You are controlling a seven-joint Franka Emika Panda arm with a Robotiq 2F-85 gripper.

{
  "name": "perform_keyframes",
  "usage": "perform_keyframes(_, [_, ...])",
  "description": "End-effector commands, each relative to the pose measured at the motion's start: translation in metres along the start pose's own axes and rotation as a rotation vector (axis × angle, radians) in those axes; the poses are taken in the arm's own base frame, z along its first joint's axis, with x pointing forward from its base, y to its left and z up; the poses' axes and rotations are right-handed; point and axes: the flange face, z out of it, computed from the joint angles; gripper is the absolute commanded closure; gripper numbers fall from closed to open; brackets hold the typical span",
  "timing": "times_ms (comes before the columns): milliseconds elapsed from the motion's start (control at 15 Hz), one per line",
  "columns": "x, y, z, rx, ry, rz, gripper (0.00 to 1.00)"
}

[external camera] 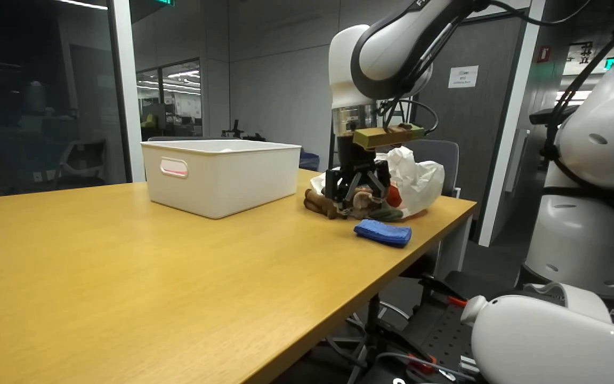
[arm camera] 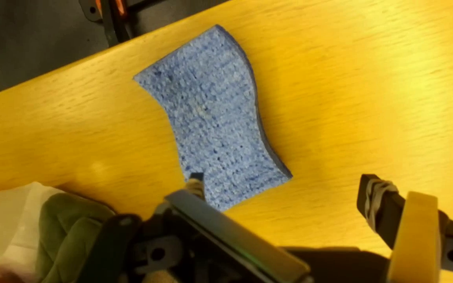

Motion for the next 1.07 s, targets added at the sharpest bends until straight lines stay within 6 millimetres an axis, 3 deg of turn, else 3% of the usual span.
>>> perform_keyframes(0, [0.005, 0.009, 0.013, -0.001, -0.040, 0.000, 0.00])
perform_keyframes(667, [0.026, 0.035, 0.063, -0.009, -0.098, 0.030, 0.00])
perform_keyframes(733, [0.028, 0.036, 0.066, -0.002, -0.094, 0.033, 0.25])
perform_keyframes(800, [0.029, 0.035, 0.067, 0.002, -0.088, 0.033, 0.26])
perform_keyframes(1000, [0.029, 0.032, 0.061, 0.009, -0.079, 0.031, 0.47])
